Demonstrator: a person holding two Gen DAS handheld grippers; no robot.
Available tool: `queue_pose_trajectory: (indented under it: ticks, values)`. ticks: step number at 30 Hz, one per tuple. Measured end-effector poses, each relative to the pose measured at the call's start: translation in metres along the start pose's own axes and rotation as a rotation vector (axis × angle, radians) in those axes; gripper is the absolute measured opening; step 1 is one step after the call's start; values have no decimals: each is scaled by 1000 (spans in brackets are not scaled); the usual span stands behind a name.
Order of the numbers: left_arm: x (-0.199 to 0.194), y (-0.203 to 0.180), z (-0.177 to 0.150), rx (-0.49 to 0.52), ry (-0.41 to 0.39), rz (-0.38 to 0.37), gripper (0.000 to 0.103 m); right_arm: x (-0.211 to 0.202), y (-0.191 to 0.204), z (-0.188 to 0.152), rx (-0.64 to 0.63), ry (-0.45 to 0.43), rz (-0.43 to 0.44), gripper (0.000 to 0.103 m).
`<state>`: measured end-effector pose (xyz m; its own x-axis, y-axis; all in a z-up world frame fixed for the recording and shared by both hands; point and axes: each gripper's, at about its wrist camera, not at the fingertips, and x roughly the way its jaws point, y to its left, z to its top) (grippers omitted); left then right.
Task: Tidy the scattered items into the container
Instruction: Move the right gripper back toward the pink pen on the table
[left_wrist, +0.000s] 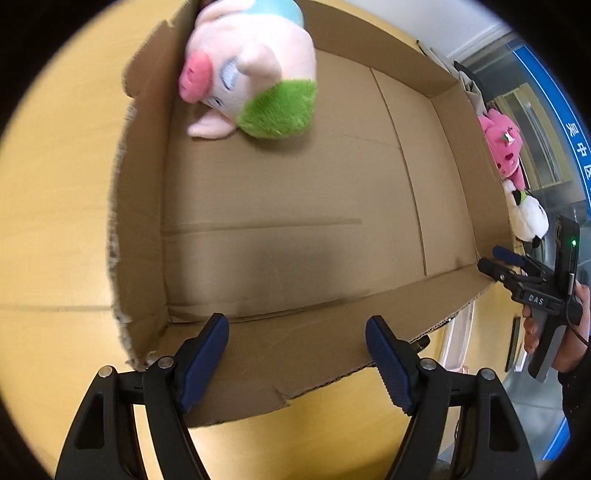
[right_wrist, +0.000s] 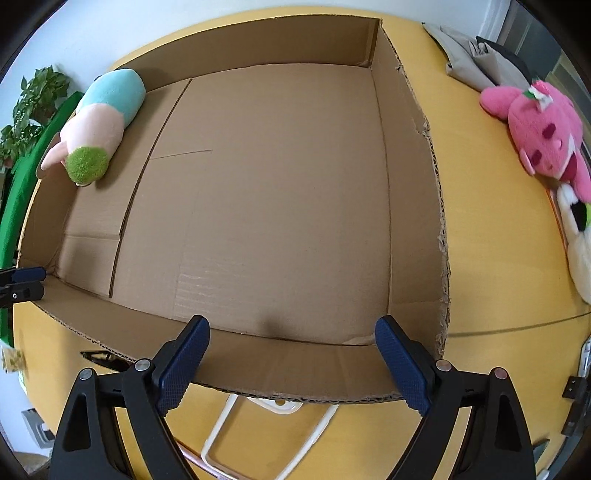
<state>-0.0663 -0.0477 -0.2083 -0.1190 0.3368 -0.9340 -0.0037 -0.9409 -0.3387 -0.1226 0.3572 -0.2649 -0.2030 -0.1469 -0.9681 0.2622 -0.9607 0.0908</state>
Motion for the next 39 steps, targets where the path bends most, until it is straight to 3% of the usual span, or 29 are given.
queue_pose_trajectory:
  ticks: [3,7,14,19,25,39]
  values:
    - [-18,-5,-7,-42,-66,15,76,-12,-6,-4,25,-18,21,94]
    - [-56,-24,-13,-54,-189,52,78,-54,0,-6,60,-130,91,103]
    - [-96,-82,-37,12,-307,150,79,-106,39,-33,-45,-246,157,103]
    - [-104,-102,-56,-23,-344,169,80,-116,57,-54,-70,-267,171,103]
    - [-101,-119,-73,-56,-354,208,80,-117,63,-54,-115,-274,197,103]
    - [-93,-131,-96,-97,-331,217,80,-104,39,-53,-76,-243,207,103]
